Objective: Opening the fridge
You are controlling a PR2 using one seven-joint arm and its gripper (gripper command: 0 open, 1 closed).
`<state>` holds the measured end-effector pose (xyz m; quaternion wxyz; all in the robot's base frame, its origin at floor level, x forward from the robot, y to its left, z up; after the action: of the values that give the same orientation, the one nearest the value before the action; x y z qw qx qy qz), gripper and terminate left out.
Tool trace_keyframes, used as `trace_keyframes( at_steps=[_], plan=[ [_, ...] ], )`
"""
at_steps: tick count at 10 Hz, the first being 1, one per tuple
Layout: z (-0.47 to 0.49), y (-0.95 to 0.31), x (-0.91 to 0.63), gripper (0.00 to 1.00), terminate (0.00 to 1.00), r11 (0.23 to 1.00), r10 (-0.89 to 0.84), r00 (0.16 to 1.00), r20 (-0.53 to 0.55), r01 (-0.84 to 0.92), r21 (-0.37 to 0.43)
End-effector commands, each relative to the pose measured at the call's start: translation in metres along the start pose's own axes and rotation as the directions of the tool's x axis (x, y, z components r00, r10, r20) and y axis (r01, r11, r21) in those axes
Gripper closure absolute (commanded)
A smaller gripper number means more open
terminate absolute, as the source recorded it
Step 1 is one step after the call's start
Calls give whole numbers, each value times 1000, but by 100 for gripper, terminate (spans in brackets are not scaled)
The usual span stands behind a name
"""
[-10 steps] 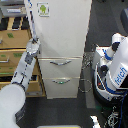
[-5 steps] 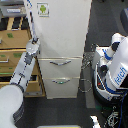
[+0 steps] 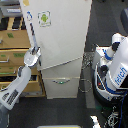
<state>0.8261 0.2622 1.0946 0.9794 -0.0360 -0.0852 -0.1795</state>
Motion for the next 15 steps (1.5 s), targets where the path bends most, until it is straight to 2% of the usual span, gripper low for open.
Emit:
trace_keyframes(
  at_steps=[1, 2, 3, 5, 6, 7, 8, 9, 10, 11, 12, 14, 15],
  plan=[
    [324, -401, -598, 100, 0, 777, -622, 758, 197, 629, 31],
    [328, -441, -662, 100, 0, 730, -679, 712, 179, 680, 67],
    [313, -487, -745, 100, 0, 661, -750, 651, 117, 740, 123],
    [302, -480, -818, 100, 0, 603, -797, 599, 84, 777, 178],
    [294, -421, -790, 100, 0, 646, -761, 645, 66, 745, 168],
    [278, -336, -741, 100, 0, 718, -695, 717, 46, 689, 99],
    [251, -234, -693, 100, 0, 793, -594, 804, -38, 592, 142],
    [194, -128, -642, 0, 0, 853, -490, 863, -127, 504, 136],
    [155, -80, -612, 0, 0, 874, -451, 877, -165, 471, 116],
    [76, -6, -541, 0, 0, 914, -390, 902, -184, 403, 38],
    [36, 19, -508, 0, 0, 924, -376, 907, -190, 382, -6],
    [-138, 76, -331, 0, 0, 977, -206, 959, -193, 191, -97],
    [-177, 50, -271, 0, 0, 981, -188, 959, -210, 173, -89]
  ],
)
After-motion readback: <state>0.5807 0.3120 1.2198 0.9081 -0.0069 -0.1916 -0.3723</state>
